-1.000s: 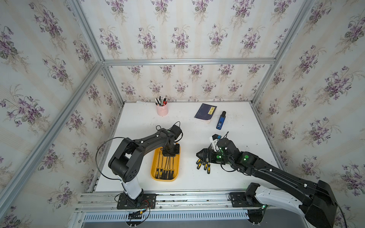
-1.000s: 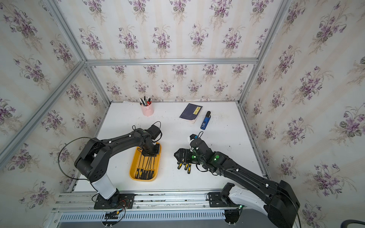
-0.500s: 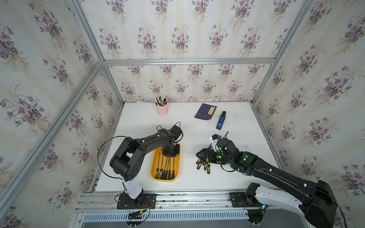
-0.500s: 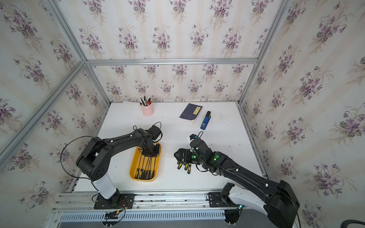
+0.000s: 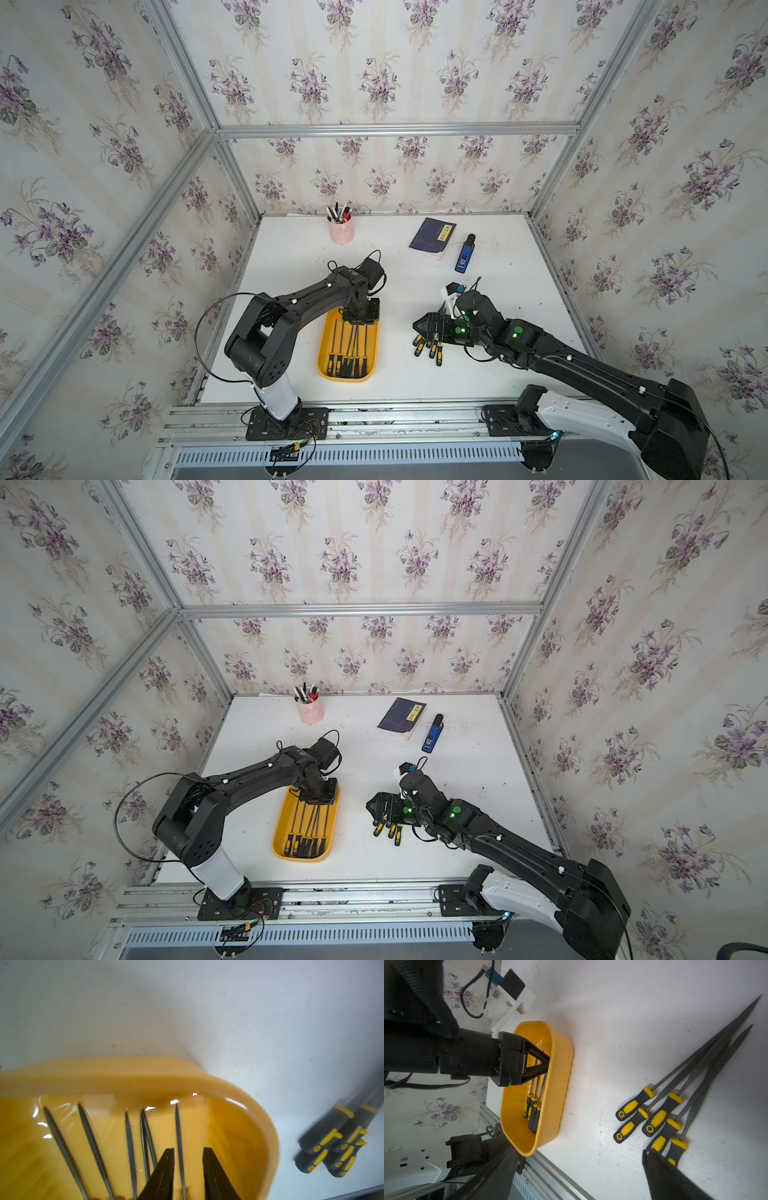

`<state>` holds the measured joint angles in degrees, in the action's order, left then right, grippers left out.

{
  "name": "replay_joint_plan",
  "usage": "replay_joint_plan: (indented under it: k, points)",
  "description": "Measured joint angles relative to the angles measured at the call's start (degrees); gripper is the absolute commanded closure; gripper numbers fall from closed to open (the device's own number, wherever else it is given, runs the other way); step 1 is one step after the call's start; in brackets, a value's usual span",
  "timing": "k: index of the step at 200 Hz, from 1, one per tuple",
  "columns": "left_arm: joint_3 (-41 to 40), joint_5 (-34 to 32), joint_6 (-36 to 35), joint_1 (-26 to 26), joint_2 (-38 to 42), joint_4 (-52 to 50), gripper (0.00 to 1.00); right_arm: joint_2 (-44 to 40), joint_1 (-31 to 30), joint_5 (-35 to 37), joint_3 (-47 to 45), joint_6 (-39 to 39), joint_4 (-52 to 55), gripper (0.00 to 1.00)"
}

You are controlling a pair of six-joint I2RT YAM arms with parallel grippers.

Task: Put the file tool into the storage box
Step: Place the file tool in the storage box, then pick up the file tool from the center of the board.

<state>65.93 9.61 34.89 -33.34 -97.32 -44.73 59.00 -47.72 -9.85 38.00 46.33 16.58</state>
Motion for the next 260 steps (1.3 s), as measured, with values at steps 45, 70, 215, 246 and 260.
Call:
replay_joint_plan:
  k: [45,70,215,246,260]
  points:
    - [4.63,-0.90,-0.55,0.04,5.81,-3.93,0.55,0.02,0.00,3.34,0.04,1.46,1.90,0.00]
    - [8.11,-1.05,-1.62,0.04,9.25,-6.05,0.52,1.40,0.31,5.81,-0.04,3.34,4.17,0.04]
    - [16.31,2.91,-6.34,0.35,15.06,-11.06,0.49,16.83,0.70,4.13,-1.16,5.68,6.84,0.67]
    - [15.80,3.15,-6.32,0.70,15.58,-11.04,0.49,18.32,-0.35,3.34,-0.63,4.85,7.32,0.65]
    - [15.61,3.30,-6.29,0.76,15.58,-10.99,0.49,18.86,-0.70,3.32,0.02,4.66,7.96,0.64]
